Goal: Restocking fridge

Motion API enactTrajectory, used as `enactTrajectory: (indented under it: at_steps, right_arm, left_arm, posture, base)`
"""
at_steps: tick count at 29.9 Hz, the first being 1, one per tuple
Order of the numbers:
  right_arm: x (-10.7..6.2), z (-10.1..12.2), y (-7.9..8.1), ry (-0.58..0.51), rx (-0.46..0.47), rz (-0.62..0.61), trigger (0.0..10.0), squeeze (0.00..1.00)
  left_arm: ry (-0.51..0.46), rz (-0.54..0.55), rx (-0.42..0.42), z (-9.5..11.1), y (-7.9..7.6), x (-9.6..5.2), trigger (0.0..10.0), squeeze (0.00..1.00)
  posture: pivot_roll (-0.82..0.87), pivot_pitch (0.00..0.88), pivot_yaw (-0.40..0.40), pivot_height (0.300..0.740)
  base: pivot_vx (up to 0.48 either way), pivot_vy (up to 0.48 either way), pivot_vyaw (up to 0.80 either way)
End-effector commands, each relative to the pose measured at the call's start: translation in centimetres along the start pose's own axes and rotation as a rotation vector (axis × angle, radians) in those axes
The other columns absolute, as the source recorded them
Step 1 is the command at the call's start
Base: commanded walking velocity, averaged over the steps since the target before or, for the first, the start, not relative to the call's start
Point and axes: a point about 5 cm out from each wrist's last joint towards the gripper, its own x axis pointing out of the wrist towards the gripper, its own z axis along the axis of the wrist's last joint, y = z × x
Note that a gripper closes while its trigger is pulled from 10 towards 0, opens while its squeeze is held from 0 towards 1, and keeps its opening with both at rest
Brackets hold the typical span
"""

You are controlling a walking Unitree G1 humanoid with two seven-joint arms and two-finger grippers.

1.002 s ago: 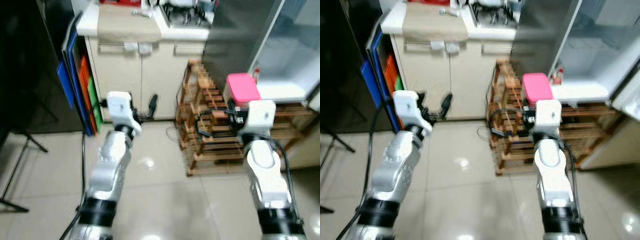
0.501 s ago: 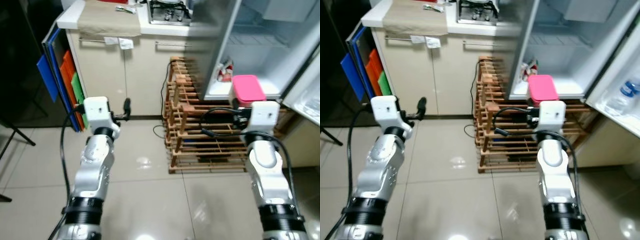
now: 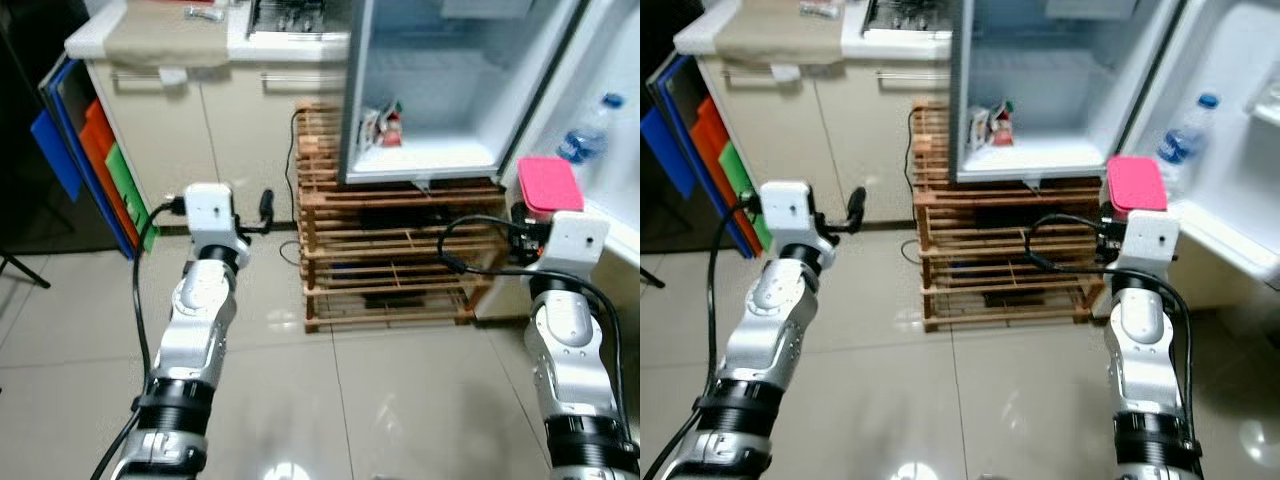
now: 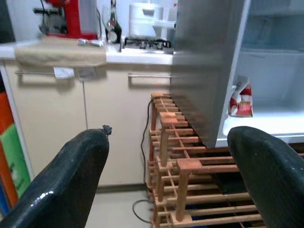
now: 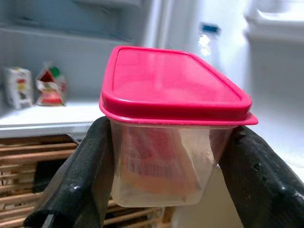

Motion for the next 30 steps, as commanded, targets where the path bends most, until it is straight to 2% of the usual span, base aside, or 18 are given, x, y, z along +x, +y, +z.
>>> enactTrajectory:
  at_steps: [1,6,8,18,30]
  right_arm:
    - [0.0,0.1,-1.1,-0.013,0.001,-0.038,10.0,0.00]
    - [-0.1,0.1,-1.5,-0.011,-0.017,-0.022,10.0,0.00]
    - [-0.1,0.1,-1.0,-0.012,-0.015,0.001,10.0,0.00]
    - [-0.2,0.1,-0.6,-0.014,0.004,0.002,10.0,0.00]
    - [0.1,0.4,0.3,-0.023,0.010,0.041,10.0,0.00]
  left_arm:
    - [-0.019,-0.027,-0.014,0.5,-0.7,0.2,10.0,0.00]
    - [-0.010,-0.032,-0.035,0.2,-1.0,0.3,10.0,0.00]
    - [-0.007,-0.067,-0.083,0.3,-1.6,0.5,10.0,0.00]
    - [-0.017,-0.081,-0.043,0.5,-1.9,0.6,10.0,0.00]
    - [-0.032,-0.090,-0.047,0.7,-2.3,0.7,10.0,0.00]
  posture:
    - [-0.14,0.000,0.036,0.740]
    - [-0.15,0.000,0.039,0.740]
    - [-0.15,0.000,0.042,0.740]
    - [-0.15,0.000,0.045,0.740]
    - [-0.15,0.000,0.038,0.740]
  base:
    - [0.480,0.000,0.00]
    - [0.480,0.000,0.00]
    - [0.480,0.000,0.00]
    - [0.475,0.000,0.00]
    - [0.480,0.000,0.00]
